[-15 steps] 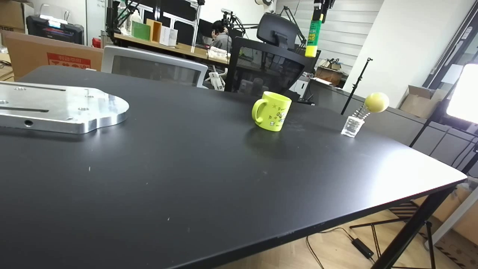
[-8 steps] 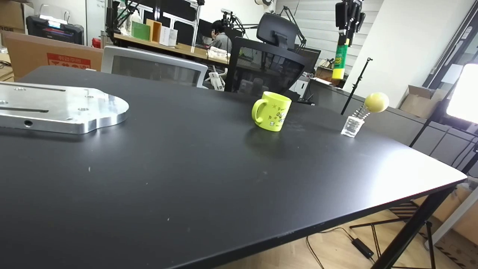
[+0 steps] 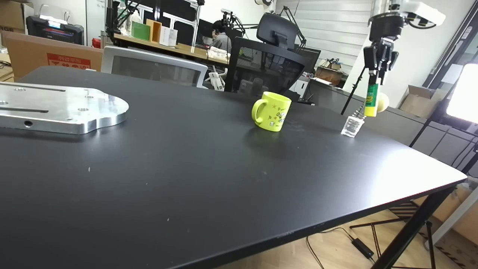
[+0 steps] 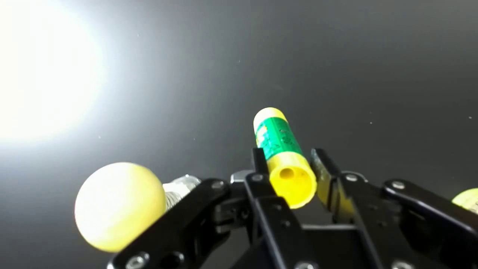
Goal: Take the paper glue out of the mug and put it on the table
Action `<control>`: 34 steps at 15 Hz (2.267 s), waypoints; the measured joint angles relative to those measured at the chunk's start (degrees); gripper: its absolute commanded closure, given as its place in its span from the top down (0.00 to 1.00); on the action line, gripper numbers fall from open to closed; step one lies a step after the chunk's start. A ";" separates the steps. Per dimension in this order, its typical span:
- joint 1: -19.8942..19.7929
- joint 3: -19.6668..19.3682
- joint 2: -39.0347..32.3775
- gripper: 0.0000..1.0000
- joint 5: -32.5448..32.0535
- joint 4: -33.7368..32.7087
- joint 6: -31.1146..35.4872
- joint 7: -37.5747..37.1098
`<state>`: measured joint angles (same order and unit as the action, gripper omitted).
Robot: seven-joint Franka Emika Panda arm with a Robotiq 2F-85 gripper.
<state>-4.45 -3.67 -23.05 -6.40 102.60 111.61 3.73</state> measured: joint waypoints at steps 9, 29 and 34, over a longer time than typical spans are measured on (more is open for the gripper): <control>-4.72 -3.83 8.27 0.34 1.20 26.51 16.05 -0.09; -4.49 -2.53 6.05 0.09 11.27 31.58 41.49 2.08; -4.48 -2.52 5.68 0.72 11.23 31.96 43.80 2.00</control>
<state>-8.93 -6.20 -17.37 4.82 134.55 155.41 5.73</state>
